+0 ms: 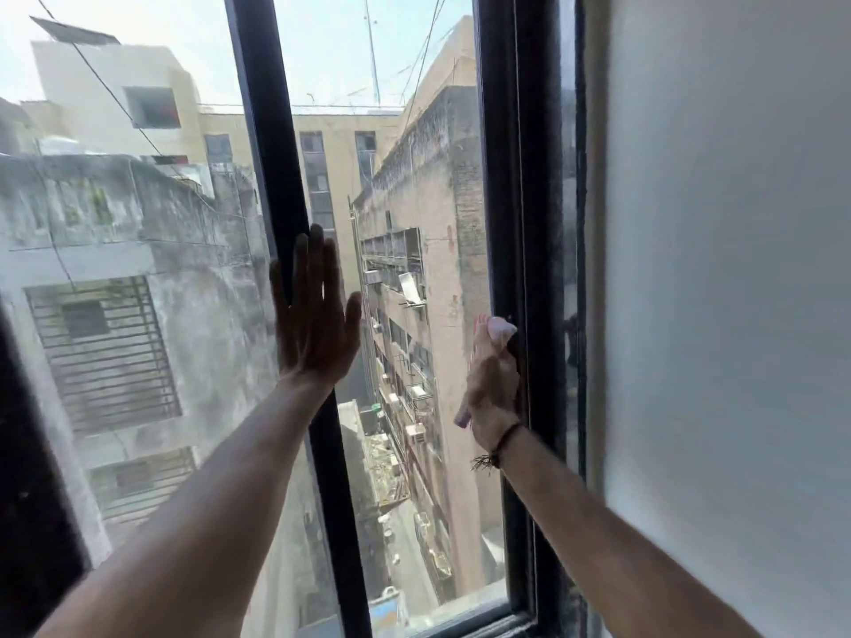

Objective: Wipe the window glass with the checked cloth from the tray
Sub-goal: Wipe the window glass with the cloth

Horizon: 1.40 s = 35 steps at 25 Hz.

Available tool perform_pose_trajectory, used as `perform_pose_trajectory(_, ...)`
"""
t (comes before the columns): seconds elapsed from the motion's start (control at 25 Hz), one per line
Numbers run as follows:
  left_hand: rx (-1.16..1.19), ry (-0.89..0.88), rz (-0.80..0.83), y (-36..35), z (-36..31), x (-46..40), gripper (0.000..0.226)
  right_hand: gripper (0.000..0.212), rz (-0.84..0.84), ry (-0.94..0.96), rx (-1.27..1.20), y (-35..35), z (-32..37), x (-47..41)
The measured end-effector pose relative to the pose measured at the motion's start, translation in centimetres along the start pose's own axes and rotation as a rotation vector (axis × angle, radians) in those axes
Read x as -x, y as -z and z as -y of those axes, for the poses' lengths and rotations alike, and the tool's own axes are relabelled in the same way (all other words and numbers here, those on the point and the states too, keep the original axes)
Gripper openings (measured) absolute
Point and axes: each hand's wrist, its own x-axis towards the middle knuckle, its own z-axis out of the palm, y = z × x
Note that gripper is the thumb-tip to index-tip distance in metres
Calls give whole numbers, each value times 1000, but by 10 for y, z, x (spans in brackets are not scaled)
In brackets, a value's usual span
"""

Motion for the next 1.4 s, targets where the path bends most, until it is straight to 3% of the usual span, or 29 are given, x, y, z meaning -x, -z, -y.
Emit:
perform_pose_trajectory(0.08, -46, 23, -70, -16, 2, 0, 74, 67, 83, 358, 394, -16, -27, -13)
perform_pose_trajectory(0.16, -44, 23, -123, -27, 3, -1, 76, 77, 110, 577, 634, -35, -53, -29)
perform_pose_trajectory(0.28, -76, -13, -198, -39, 9, -3, 77, 82, 103, 983, 776, -67, -71, -48)
perform_pose_trajectory(0.36, -93, -20, -190, -44, 14, -6, 78, 70, 305, 1387, 891, -64, -100, -53)
perform_pose_trajectory(0.44, -98, -24, -206, -44, 14, -3, 79, 65, 441, 1545, 968, -28, -126, -64)
perform_pose_trajectory(0.52, -113, -36, -209, -47, 12, -2, 78, 66, 279, 1396, 926, -8, -119, -85)
perform_pose_trajectory(0.6, -117, -27, -219, -49, 11, -4, 77, 69, 16, 1147, 783, -31, -80, -102)
perform_pose_trajectory(0.64, -117, -27, -225, -51, 11, -4, 77, 70, -10, 1096, 734, -50, -62, -99)
perform_pose_trajectory(0.68, -126, -34, -229, -51, 11, -4, 77, 70, 47, 1155, 740, -63, -57, -90)
perform_pose_trajectory(0.8, -133, -46, -212, -49, 11, -4, 78, 63, 451, 1607, 865, -38, -109, -65)
perform_pose_trajectory(0.88, -113, -44, -202, -48, 7, -5, 79, 62, 530, 1674, 946, 8, -130, -78)
perform_pose_trajectory(1.04, -129, -22, -178, -49, 9, -5, 79, 70, 120, 1198, 888, -28, -94, -93)
perform_pose_trajectory(1.12, -119, -37, -132, -44, 8, -9, 79, 73, 241, 1305, 952, -48, -92, -77)
perform_pose_trajectory(1.2, -86, -66, -63, -34, 7, -10, 80, 66, 566, 1532, 1096, -25, -108, -66)
perform_pose_trajectory(1.24, -57, -85, -22, -28, 8, -2, 80, 59, 678, 1530, 1128, -4, -110, -63)
perform_pose_trajectory(1.32, 44, -86, 47, -17, 14, 42, 75, 52, 713, 1307, 1159, 26, -111, -48)
perform_pose_trajectory(1.4, 122, -8, 111, 4, 20, 126, 64, 46, 683, 933, 1154, 35, -117, -17)
